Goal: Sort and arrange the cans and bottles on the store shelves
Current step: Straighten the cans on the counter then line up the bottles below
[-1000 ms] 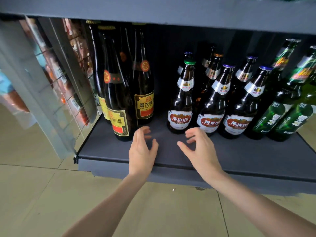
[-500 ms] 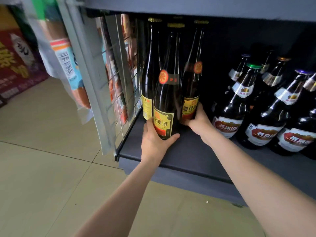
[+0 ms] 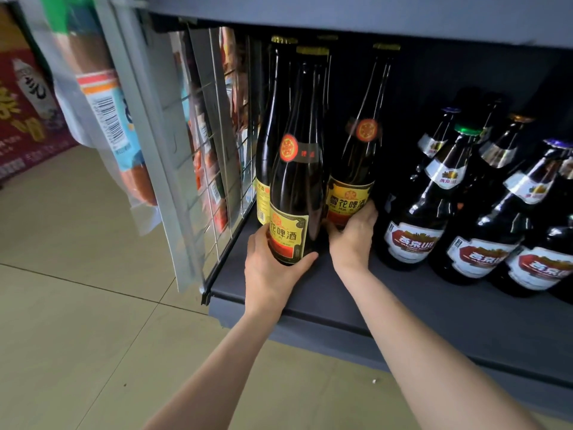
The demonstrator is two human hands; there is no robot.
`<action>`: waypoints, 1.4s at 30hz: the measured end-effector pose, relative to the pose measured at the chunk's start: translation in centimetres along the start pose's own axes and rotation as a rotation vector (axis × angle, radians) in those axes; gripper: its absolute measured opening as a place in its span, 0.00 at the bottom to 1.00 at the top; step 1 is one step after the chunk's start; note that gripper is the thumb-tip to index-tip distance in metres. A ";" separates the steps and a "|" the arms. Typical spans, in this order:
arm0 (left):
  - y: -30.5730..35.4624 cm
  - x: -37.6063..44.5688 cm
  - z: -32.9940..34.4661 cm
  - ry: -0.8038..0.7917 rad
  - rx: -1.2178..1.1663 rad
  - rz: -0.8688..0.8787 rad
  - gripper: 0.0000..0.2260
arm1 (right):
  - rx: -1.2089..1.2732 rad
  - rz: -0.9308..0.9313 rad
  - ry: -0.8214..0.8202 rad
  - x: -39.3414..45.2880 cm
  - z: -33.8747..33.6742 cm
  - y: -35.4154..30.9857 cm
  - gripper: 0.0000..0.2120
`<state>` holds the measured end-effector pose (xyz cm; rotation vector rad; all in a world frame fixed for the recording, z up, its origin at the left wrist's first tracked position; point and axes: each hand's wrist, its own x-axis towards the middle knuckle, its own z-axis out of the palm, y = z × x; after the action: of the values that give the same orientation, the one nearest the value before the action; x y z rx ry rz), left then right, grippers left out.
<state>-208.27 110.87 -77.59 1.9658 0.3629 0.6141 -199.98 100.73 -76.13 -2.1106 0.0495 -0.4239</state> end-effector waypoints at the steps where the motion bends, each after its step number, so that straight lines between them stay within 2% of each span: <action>1: 0.0 0.0 0.0 0.012 -0.005 -0.006 0.37 | -0.006 0.009 0.014 0.0 0.1 -0.1 0.39; 8: -0.2 0.1 0.3 0.098 0.015 -0.026 0.36 | -0.034 0.111 0.061 1.2 0.2 -0.9 0.41; 21: -0.3 0.0 0.1 0.066 0.019 -0.028 0.37 | -0.022 0.184 0.014 3.9 -0.2 -0.2 0.41; 24: -0.3 0.1 -0.1 0.043 0.035 -0.036 0.38 | -0.031 0.220 -0.088 2.5 -0.6 0.4 0.42; 27: 0.1 0.0 -0.2 -0.012 0.038 -0.051 0.39 | -0.101 0.131 -0.228 -0.3 -2.1 1.3 0.41; 30: 0.1 -0.2 -0.5 -0.067 0.068 -0.031 0.40 | -0.133 0.010 -0.371 -2.9 -4.8 2.4 0.36; 32: 0.2 -0.5 -0.5 -0.064 0.065 -0.032 0.39 | -0.172 -0.038 -0.393 -4.1 -7.0 3.5 0.27; 34: 0.6 -0.8 -0.2 -0.062 0.058 -0.047 0.39 | -0.181 -0.059 -0.301 -4.8 -9.1 4.4 0.15; 36: 1.1 -1.0 0.6 -0.070 0.040 -0.045 0.38 | -0.145 -0.018 -0.172 -5.0 -10.7 4.9 0.11; 38: 1.6 -1.0 1.7 -0.084 0.032 -0.037 0.39 | -0.138 0.012 -0.125 -5.1 -11.2 5.2 0.16; 42: 2.6 -1.0 4.3 -0.117 0.027 -0.025 0.38 | -0.153 0.042 -0.077 -4.7 -10.9 5.7 0.32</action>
<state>-206.73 105.98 -77.12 2.0094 0.3244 0.4778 -207.11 89.64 -76.80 -2.2705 0.0841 -0.3223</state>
